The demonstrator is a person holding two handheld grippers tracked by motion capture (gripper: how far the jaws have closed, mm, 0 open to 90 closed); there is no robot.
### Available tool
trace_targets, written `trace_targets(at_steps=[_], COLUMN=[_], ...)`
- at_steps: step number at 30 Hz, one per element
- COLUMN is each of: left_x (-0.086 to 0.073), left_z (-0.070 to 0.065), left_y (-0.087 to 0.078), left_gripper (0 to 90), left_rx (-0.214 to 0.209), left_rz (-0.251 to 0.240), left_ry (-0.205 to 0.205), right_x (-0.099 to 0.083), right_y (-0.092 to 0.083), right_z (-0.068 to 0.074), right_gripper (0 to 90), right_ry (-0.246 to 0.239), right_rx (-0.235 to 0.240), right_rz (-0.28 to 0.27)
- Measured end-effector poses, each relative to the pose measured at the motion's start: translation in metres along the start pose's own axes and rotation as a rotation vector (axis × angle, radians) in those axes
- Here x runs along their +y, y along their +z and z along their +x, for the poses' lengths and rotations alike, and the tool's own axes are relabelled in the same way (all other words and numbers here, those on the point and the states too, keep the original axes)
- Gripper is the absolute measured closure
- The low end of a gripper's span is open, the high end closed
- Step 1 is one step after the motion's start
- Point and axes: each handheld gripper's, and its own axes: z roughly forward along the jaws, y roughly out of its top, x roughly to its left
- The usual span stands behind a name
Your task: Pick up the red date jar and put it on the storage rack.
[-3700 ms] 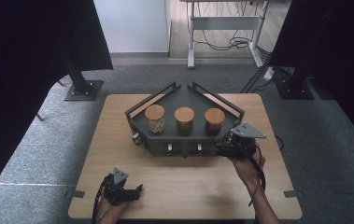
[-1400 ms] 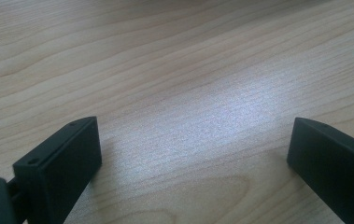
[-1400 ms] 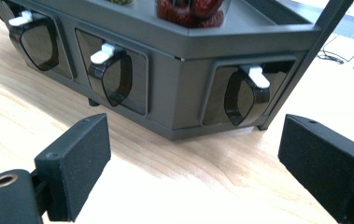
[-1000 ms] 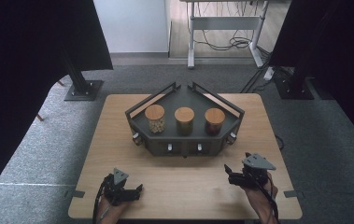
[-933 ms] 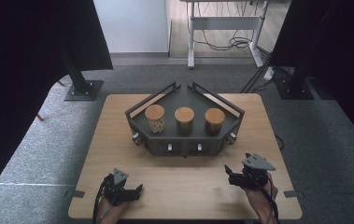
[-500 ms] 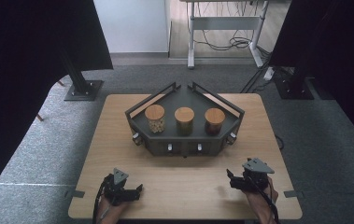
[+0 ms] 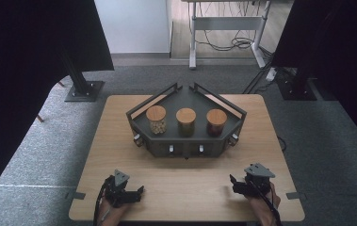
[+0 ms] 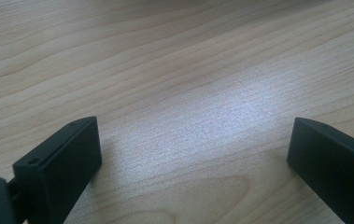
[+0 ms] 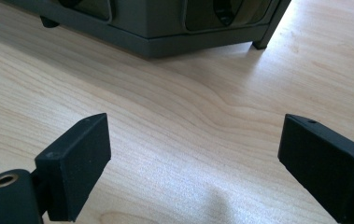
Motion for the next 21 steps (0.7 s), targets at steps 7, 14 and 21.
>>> trace_targets(at_steps=[7, 14, 21], left_x=[0.0000, 0.0000, 0.0000], left_z=[-0.0001, -0.0001, -0.0001], left_y=[0.0000, 0.0000, 0.0000], left_gripper=[2.7, 2.7, 2.7], left_rx=[0.000, 0.001, 0.001], left_rz=[0.000, 0.000, 0.000], left_ry=[-0.001, 0.000, 0.000], right_x=[-0.0035, -0.0057, -0.0066], right_y=[0.0029, 0.0066, 0.0088], right_z=[0.0006, 0.0010, 0.0002], right_gripper=[8.8, 8.8, 8.8], right_ry=[-0.004, -0.005, -0.002], right_rx=[-0.007, -0.006, -0.003], right_rz=[0.020, 0.042, 0.057])
